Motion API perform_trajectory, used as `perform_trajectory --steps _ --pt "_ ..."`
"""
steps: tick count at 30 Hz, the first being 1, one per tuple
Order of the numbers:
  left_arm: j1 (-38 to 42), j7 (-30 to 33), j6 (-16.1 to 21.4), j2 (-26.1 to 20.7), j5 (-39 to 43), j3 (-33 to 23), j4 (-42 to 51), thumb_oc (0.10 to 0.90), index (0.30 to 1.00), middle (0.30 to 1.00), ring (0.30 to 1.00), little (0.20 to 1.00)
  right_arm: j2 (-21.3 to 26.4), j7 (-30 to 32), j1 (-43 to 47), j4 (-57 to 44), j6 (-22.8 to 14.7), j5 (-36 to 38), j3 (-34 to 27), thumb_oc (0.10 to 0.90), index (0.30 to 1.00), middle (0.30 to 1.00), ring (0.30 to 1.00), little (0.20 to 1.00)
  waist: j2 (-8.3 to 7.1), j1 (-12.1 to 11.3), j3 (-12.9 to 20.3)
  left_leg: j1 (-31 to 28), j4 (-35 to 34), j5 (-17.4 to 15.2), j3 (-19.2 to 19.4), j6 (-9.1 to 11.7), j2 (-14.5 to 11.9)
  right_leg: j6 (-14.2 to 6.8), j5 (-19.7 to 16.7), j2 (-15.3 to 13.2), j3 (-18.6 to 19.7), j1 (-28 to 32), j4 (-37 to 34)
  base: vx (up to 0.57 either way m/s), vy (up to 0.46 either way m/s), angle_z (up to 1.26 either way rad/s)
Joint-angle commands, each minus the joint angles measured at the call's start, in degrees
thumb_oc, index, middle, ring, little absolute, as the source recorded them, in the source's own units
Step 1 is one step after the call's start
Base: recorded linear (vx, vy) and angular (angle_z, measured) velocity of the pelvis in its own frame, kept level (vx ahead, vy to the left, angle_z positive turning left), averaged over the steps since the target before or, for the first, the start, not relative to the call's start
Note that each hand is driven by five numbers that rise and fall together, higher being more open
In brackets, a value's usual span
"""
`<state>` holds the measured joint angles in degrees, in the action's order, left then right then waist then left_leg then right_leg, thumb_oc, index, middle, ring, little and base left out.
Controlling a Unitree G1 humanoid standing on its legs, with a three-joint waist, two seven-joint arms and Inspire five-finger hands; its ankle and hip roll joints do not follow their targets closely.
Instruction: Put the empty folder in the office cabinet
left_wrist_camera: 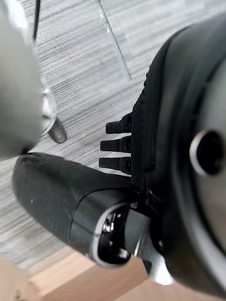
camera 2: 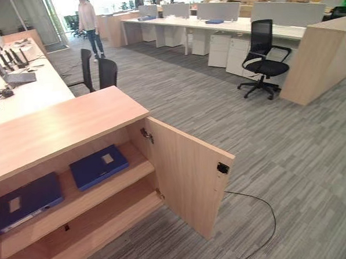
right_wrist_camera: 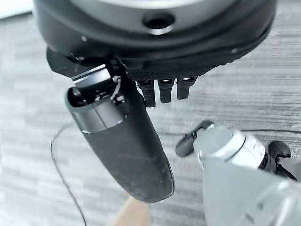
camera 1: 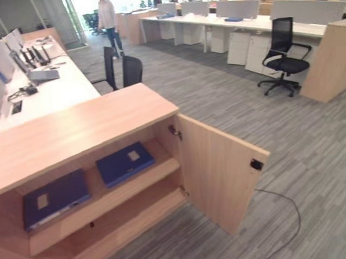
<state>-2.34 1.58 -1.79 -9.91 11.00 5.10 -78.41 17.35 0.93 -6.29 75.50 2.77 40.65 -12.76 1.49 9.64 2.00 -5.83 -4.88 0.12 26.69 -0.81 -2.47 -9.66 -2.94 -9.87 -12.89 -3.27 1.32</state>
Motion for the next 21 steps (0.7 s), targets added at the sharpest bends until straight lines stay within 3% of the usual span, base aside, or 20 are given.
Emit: perform_trajectory --steps 1,5,6,7,9,16,17,21 --pt "2.59 -0.13 1.95 1.64 1.48 -1.34 -1.56 0.8 0.9 0.9 0.9 0.9 0.82 2.56 7.36 0.29 -5.02 1.33 -2.61 0.8 0.9 0.9 0.9 0.9 -0.36 0.7 -0.27 -0.57 -0.12 -6.34 -4.07 0.02 1.14 -0.71 -0.66 0.41 1.43 1.96 -2.64 0.05 -0.155 -0.22" --pt "1.87 0.78 1.95 2.15 0.84 -1.46 -1.26 0.8 0.9 0.9 0.9 0.9 2.23 6.04 7.43 -15.81 -8.96 -0.86 -0.78 0.8 0.9 0.9 0.9 0.9 -0.57 1.03 0.2 -0.94 -0.12 -5.98 -3.58 0.72 0.26 -0.05 -0.12 1.37 2.29 2.37 -3.0 0.03 -0.113 -0.21" --pt "1.19 1.14 1.89 2.13 0.69 -2.52 -1.06 0.8 0.9 0.9 0.9 0.9 3.32 7.86 6.65 -27.3 -10.23 -5.83 1.17 0.8 0.9 0.9 0.9 0.9 -0.67 0.87 0.29 -1.12 -0.12 -5.69 -3.41 1.19 -0.17 0.32 0.27 1.9 2.26 2.67 -3.22 0.01 -0.114 -0.07" --pt "1.14 1.15 1.88 2.15 0.68 -2.53 -1.05 0.8 0.9 0.9 0.9 0.9 3.22 8.04 6.48 -27.61 -10.09 -5.97 1.16 0.8 0.9 0.9 0.9 0.9 -0.66 0.9 0.31 -1.14 -0.12 -5.69 -3.42 1.2 -0.19 0.33 0.28 1.92 2.25 2.69 -3.23 0.0 -0.116 -0.05" --pt "0.59 1.7 1.62 1.58 0.84 -4.07 -0.73 0.8 0.9 0.9 0.9 0.9 6.06 8.58 7.11 -37.08 -10.11 -14.25 4.22 0.8 0.9 0.9 0.9 0.9 -0.92 -0.14 0.28 -1.02 -0.12 -5.17 -3.88 1.68 -0.72 0.86 0.8 2.46 1.48 3.38 -3.83 0.0 -0.104 0.01" --pt "0.01 2.29 0.79 0.21 0.36 -6.47 -1.47 0.8 0.9 0.9 0.9 0.9 11.14 6.27 10.61 -47.15 -10.1 -22.77 9.37 0.8 0.9 0.9 0.9 0.9 -1.33 -2.21 0.14 -0.6 -0.12 -3.78 -4.89 2.8 -1.75 1.87 1.58 3.36 0.11 4.62 -4.86 -0.02 -0.097 0.09" --pt "-0.41 2.29 0.47 -0.38 0.75 -7.63 -1.7 0.8 0.9 0.9 0.9 0.9 13.41 4.02 13.15 -52.12 -9.71 -26.31 13.61 0.8 0.9 0.9 0.9 0.9 -1.69 -3.6 0.01 -0.37 -0.12 -3.06 -5.4 3.36 -2.26 2.41 1.97 3.83 -0.64 5.18 -5.38 -0.02 -0.092 0.26" --pt "-0.95 2.07 0.36 -0.41 1.39 -8.22 -1.58 0.8 0.9 0.9 0.9 0.9 14.57 2.51 15.69 -53.98 -9.47 -28.03 17.5 0.8 0.9 0.9 0.9 0.9 -1.9 -4.73 -0.11 -0.13 -0.12 -2.4 -5.93 3.79 -2.63 2.87 2.25 4.31 -1.44 5.75 -5.95 -0.02 -0.083 0.21"
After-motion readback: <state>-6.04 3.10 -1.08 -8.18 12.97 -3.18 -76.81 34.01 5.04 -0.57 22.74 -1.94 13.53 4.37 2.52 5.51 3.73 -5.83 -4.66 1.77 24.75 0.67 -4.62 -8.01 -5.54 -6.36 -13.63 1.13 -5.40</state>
